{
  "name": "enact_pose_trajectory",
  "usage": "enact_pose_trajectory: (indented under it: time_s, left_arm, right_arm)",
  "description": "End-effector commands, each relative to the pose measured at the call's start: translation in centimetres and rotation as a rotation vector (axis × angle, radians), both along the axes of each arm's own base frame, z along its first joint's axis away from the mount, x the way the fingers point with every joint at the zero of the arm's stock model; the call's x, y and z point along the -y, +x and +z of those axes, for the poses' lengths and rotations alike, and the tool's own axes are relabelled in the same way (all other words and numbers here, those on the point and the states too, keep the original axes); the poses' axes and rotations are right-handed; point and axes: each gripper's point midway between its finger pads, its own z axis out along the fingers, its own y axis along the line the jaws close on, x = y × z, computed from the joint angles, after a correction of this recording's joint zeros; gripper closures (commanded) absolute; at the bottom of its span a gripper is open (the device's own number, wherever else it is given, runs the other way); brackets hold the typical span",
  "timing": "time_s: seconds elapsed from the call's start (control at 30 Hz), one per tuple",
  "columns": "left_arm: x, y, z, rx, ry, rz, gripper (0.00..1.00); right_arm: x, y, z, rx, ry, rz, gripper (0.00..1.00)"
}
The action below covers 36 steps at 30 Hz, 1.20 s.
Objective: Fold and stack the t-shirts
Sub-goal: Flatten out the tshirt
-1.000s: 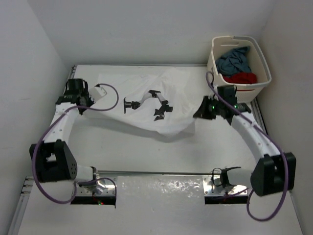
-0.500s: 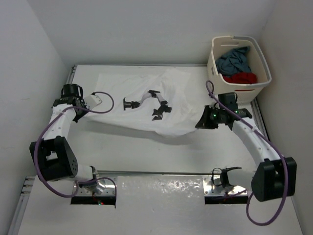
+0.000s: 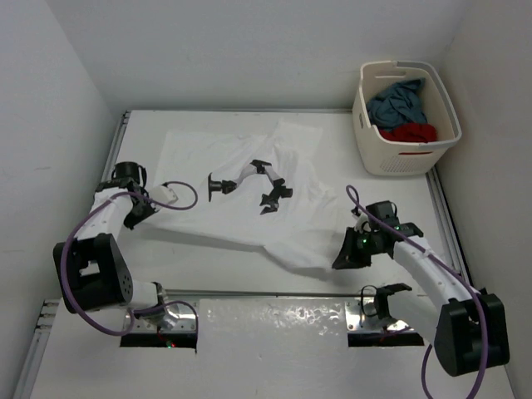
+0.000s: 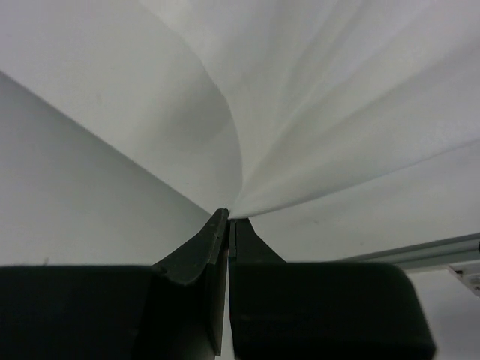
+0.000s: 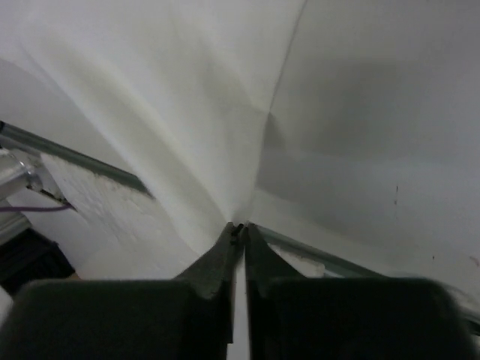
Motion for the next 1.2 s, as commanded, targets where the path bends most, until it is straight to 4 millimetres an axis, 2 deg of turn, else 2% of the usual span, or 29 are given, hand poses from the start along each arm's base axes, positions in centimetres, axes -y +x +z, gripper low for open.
enact_pose_trajectory:
  time_s: [0.0,0.03,0.07,0.1,0.13,0.17,0.2,0.23,0.27,0.3,0.33,0.37,0.4,0.43,0.47,0.53,0.57,0.6,0.63,0.67,0.7,0.73,0.77,0.8,0.9,0.93,0.97,1.07,1.17]
  left_arm:
    - [-0.8,-1.4,-0.4,-0.034,0.051,-0.022,1.0]
    - [-1.0,-1.8,-0.8,-0.055,0.063,-0.029,1.0]
    - [-1.3,-2.6,-1.2,-0.092,0.087,-0.045,1.0]
    - [-1.5,-2.9,-1.4,-0.107,0.1,-0.049,0.96]
    - [-2.0,-3.0,-1.2,-0.123,0.128,-0.051,0.83]
    - [-2.4,-3.0,-1.0,-0.13,0.144,-0.057,0.72]
    - [-2.6,-2.8,-0.7,-0.127,0.154,-0.061,0.67]
    - [-2.7,-2.8,-0.3,-0.136,0.15,-0.069,0.56]
    - [-3.1,-2.0,0.6,-0.124,0.152,-0.085,0.42]
    - [-3.0,-2.2,1.0,-0.145,0.138,-0.096,0.12]
    - [-2.7,-1.5,1.5,-0.128,0.114,-0.106,0.08]
    - [-2.9,0.4,3.3,-0.069,0.099,-0.098,0.08]
    - [-2.6,1.6,4.2,-0.027,0.069,-0.085,0.08]
    - [-2.1,4.8,6.8,0.099,0.015,-0.076,0.08]
    - [-1.8,6.4,6.5,0.144,-0.054,0.018,0.08]
    - [-0.8,10.7,7.8,0.287,-0.191,0.155,0.15]
    - [-0.4,12.1,5.4,0.251,-0.244,0.226,0.19]
    - [-0.7,14.1,5.0,0.307,-0.261,0.282,0.25]
    - [-0.6,15.4,4.4,0.338,-0.296,0.389,0.25]
    - [-0.1,16.3,2.2,0.315,-0.318,0.424,0.26]
    - [0.0,18.0,1.8,0.364,-0.332,0.44,0.26]
    - [1.3,18.8,0.3,0.358,-0.354,0.464,0.26]
    - [1.8,20.1,0.0,0.397,-0.357,0.46,0.25]
    - [2.3,20.6,-0.4,0.409,-0.35,0.46,0.25]
    - [2.4,21.5,-2.8,0.427,-0.297,0.506,0.26]
    - [1.8,21.3,-4.2,0.414,-0.278,0.548,0.27]
    - [1.5,21.3,-4.7,0.41,-0.269,0.565,0.28]
    - [0.7,19.5,-7.2,0.345,-0.228,0.609,0.29]
    - [0.1,17.3,-9.3,0.268,-0.173,0.636,0.3]
  right_arm:
    - [-0.8,-0.7,-0.4,-0.019,0.049,0.009,0.89]
    - [-0.8,-0.7,-0.5,-0.013,0.05,0.033,0.73]
    - [-0.8,-0.3,0.2,-0.005,0.043,0.051,0.42]
    - [-0.5,0.0,0.3,-0.019,0.016,0.076,0.35]
    - [0.6,0.7,0.1,0.012,-0.059,0.114,0.32]
    - [1.1,2.6,1.7,0.057,-0.106,0.126,0.24]
    - [1.7,3.8,2.2,0.076,-0.144,0.134,0.21]
    - [2.3,4.8,1.8,0.063,-0.184,0.145,0.2]
    - [2.3,7.0,2.9,0.102,-0.191,0.137,0.22]
    - [2.4,8.0,2.9,0.102,-0.201,0.132,0.26]
    - [2.4,8.7,1.8,0.055,-0.208,0.13,0.29]
    - [2.3,11.0,2.0,0.104,-0.217,0.115,0.32]
    - [2.4,12.1,1.7,0.115,-0.233,0.092,0.38]
    - [2.6,13.1,0.7,0.105,-0.246,0.058,0.39]
    - [3.0,15.3,0.4,0.167,-0.278,0.022,0.39]
    - [2.7,16.9,-0.4,0.181,-0.271,-0.019,0.4]
    - [2.8,18.3,-1.5,0.193,-0.282,-0.042,0.4]
    - [2.6,18.9,-2.0,0.188,-0.273,-0.072,0.41]
    - [2.5,19.6,-2.5,0.196,-0.267,-0.089,0.42]
    - [2.2,20.6,-3.4,0.21,-0.262,-0.104,0.42]
    - [1.9,21.0,-3.8,0.211,-0.257,-0.119,0.43]
    - [1.9,21.7,-4.0,0.224,-0.263,-0.131,0.43]
    - [2.2,21.7,-4.9,0.208,-0.285,-0.141,0.45]
    - [3.0,21.9,-5.3,0.206,-0.324,-0.174,0.48]
    - [3.9,21.2,-6.9,0.161,-0.373,-0.213,0.75]
    - [4.0,20.5,-7.5,0.141,-0.376,-0.217,0.91]
    - [4.0,20.3,-7.7,0.138,-0.373,-0.227,0.98]
    - [5.9,18.1,-8.1,0.089,-0.446,-0.293,1.0]
    - [9.4,15.3,-7.2,0.058,-0.523,-0.432,1.0]
